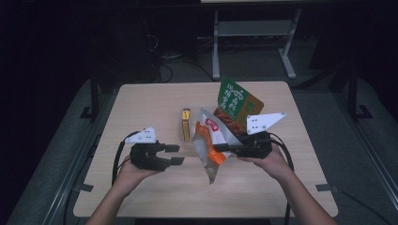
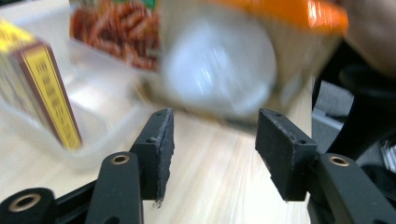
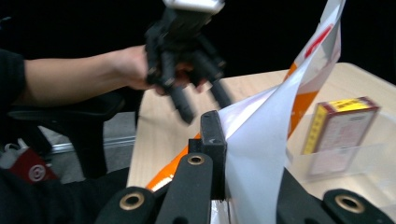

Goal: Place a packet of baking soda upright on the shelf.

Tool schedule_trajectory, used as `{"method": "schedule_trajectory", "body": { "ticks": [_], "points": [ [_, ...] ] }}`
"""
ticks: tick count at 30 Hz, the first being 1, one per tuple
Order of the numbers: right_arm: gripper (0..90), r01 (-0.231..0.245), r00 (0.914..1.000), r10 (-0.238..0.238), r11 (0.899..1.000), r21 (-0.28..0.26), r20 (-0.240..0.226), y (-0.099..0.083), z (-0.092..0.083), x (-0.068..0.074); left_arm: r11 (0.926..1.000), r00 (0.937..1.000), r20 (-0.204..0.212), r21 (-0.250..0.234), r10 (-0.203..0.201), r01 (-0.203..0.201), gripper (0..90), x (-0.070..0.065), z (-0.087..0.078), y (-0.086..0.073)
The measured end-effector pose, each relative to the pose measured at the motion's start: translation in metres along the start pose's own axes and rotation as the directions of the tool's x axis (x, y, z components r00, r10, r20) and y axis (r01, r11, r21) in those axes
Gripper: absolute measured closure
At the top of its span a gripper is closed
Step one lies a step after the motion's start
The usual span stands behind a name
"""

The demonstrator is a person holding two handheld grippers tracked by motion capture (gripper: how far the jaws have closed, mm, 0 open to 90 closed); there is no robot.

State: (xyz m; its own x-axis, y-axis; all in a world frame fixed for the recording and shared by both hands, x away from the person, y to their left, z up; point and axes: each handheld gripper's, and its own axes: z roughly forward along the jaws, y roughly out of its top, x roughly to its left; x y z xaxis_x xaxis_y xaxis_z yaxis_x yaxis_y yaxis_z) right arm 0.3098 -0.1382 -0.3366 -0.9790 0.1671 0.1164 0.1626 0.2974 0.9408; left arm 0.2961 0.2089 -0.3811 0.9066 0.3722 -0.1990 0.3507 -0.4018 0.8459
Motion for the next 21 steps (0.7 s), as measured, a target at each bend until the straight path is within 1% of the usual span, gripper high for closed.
{"method": "schedule_trajectory", "body": {
  "ticks": [2,5,6,7,9,10,12,14,15,16,18,19,21],
  "points": [
    [90.0,0.001,0.9999,-0.001,1.0,-0.005,0.014,0.003,-0.002,-0.002,0.9999,1.0,-0.002,0.007,-0.007,0.007,42.9,-0.002,-0.001,-0.01],
    [90.0,0.013,0.9994,-0.012,1.0,-0.01,0.033,0.011,-0.003,-0.009,0.9996,0.9998,-0.006,0.023,-0.017,0.017,35.6,-0.003,-0.004,-0.021],
    [90.0,0.018,0.9989,-0.017,1.0,-0.005,0.043,0.015,-0.003,-0.011,0.9994,0.9997,-0.012,0.025,-0.023,0.023,33.1,-0.003,-0.004,-0.024],
    [90.0,0.023,0.9983,-0.023,1.0,0.0,0.055,0.018,-0.002,-0.014,0.9992,0.9997,-0.016,0.034,-0.02,0.02,31.0,-0.001,-0.004,-0.027],
    [90.0,0.023,0.9969,-0.024,1.0,0.012,0.075,0.023,-0.001,-0.021,0.9985,0.9993,-0.02,0.045,-0.031,0.032,28.4,0.0,-0.004,-0.032],
    [90.0,0.023,0.996,-0.025,1.0,0.019,0.086,0.025,-0.001,-0.024,0.9982,0.9995,-0.023,0.054,-0.024,0.025,27.6,0.002,-0.003,-0.033],
    [90.0,0.015,0.9945,-0.018,0.999,0.033,0.103,0.029,0.001,-0.032,0.9973,0.9989,-0.024,0.06,-0.04,0.041,26.4,0.003,0.001,-0.035],
    [90.0,0.007,0.9921,-0.013,0.999,0.046,0.125,0.031,0.003,-0.04,0.9965,0.9991,-0.022,0.074,-0.037,0.038,25.6,0.005,0.004,-0.035],
    [90.0,0.0,0.9907,-0.007,0.999,0.051,0.136,0.033,0.004,-0.044,0.9965,0.9991,-0.02,0.075,-0.037,0.038,25.5,0.006,0.005,-0.035],
    [90.0,0.002,0.9889,-0.011,0.998,0.062,0.148,0.034,0.005,-0.048,0.9967,0.9993,-0.018,0.074,-0.034,0.035,25.3,0.006,0.007,-0.034],
    [90.0,-0.007,0.9848,-0.007,0.997,0.08,0.174,0.039,0.009,-0.055,0.9963,0.999,-0.018,0.076,-0.04,0.041,24.7,0.007,0.009,-0.033],
    [90.0,-0.012,0.983,-0.004,0.996,0.088,0.183,0.041,0.01,-0.059,0.9966,0.9988,-0.019,0.067,-0.046,0.047,24.6,0.007,0.01,-0.032],
    [90.0,-0.017,0.9792,-0.006,0.994,0.111,0.203,0.046,0.014,-0.066,0.9966,0.9989,-0.019,0.07,-0.044,0.045,24.5,0.008,0.012,-0.031]
  ]
}}
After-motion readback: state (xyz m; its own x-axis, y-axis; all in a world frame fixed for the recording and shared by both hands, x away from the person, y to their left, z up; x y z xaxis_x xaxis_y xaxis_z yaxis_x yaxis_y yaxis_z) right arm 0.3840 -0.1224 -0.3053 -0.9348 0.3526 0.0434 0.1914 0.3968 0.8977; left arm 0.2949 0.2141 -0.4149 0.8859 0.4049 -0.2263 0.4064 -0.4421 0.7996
